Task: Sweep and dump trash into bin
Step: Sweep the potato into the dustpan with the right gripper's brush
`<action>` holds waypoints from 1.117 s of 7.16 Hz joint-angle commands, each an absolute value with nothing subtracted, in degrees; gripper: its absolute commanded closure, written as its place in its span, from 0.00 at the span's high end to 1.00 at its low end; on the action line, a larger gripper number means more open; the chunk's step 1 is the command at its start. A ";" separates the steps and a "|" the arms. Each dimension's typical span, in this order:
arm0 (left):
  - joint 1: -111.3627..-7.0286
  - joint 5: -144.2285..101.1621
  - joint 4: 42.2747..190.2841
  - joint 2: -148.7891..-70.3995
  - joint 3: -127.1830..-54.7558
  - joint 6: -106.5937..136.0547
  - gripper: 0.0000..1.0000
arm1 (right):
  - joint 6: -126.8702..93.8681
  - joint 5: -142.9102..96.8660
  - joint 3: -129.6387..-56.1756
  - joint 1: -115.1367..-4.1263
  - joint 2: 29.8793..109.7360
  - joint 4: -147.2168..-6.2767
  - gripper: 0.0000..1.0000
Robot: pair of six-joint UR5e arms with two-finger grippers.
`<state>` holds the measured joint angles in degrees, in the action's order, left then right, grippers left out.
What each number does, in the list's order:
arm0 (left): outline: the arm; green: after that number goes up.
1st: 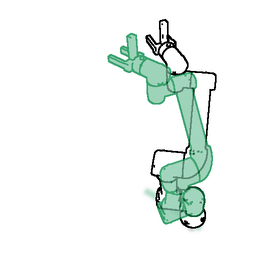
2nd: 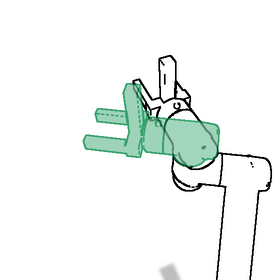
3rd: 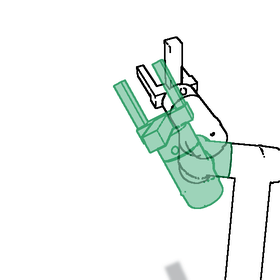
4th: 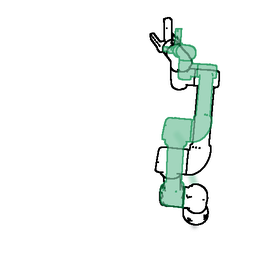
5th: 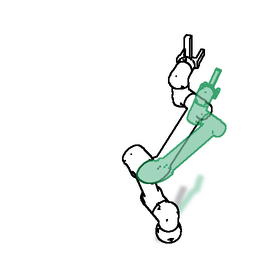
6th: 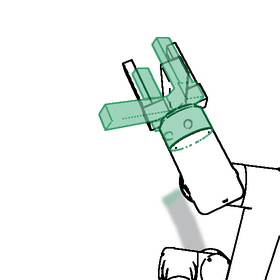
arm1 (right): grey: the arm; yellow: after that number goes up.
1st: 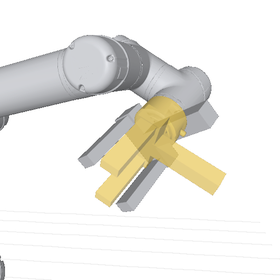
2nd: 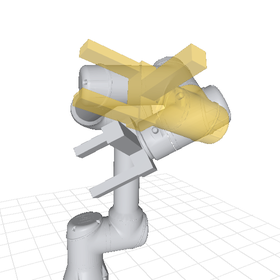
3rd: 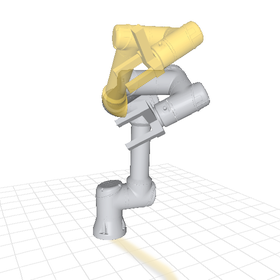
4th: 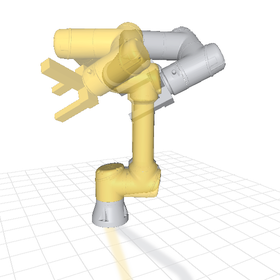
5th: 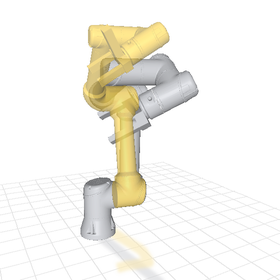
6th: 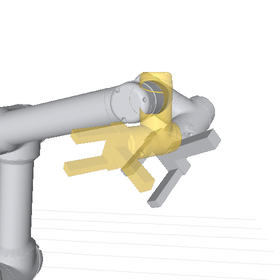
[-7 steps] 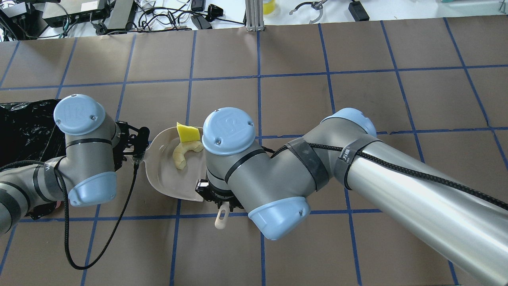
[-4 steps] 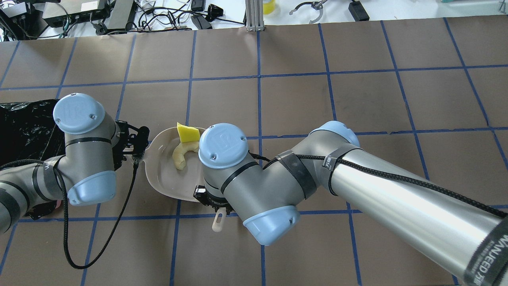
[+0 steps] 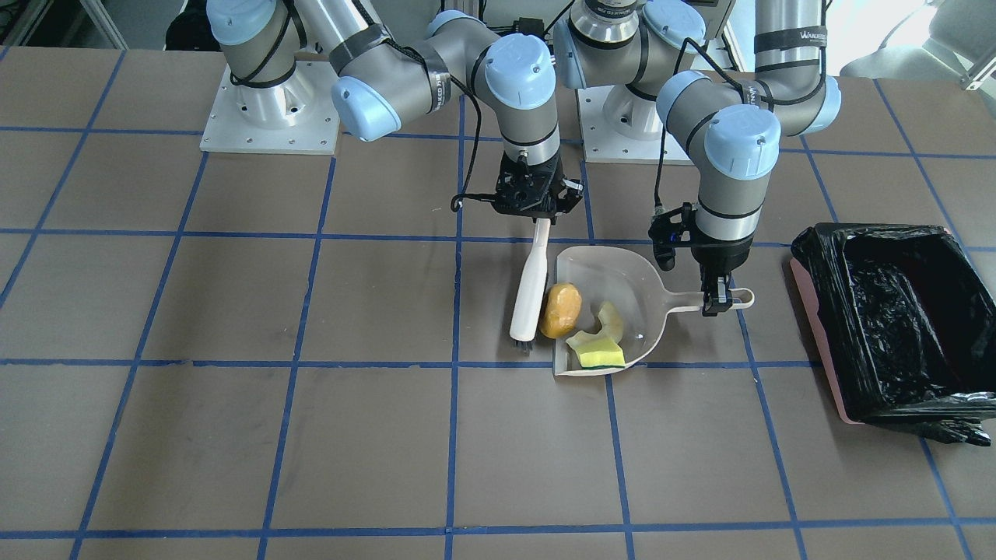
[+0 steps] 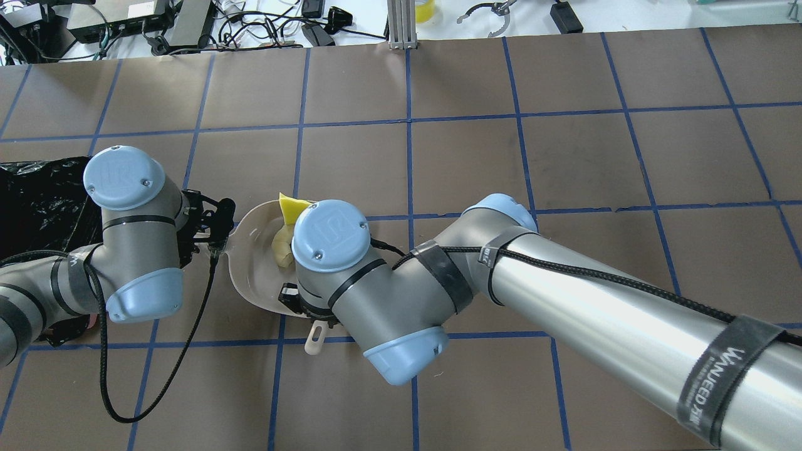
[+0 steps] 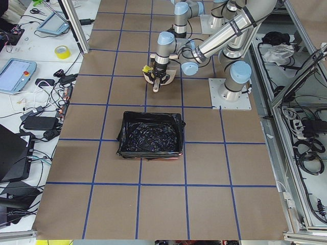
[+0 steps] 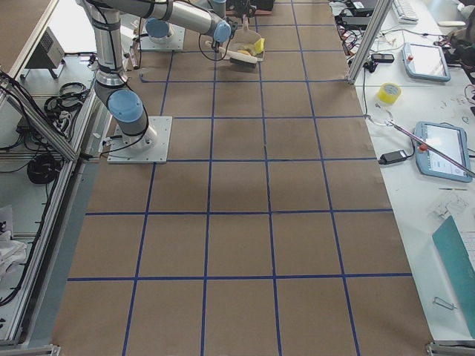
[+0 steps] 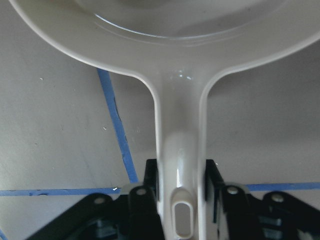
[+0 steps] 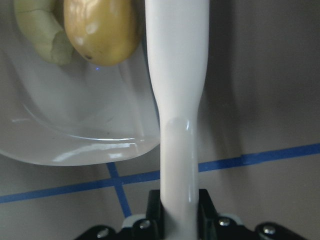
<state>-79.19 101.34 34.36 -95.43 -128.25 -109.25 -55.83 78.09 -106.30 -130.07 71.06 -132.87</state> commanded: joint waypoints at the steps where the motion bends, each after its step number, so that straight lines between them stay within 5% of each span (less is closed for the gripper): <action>1: -79.10 101.25 34.37 -95.45 -128.15 -109.25 0.00 | -60.98 77.87 -102.06 -132.36 68.65 -133.42 0.00; 8: -78.40 99.76 34.28 -96.58 -126.39 -109.42 0.00 | -64.53 79.09 -100.37 -136.76 68.56 -131.49 0.00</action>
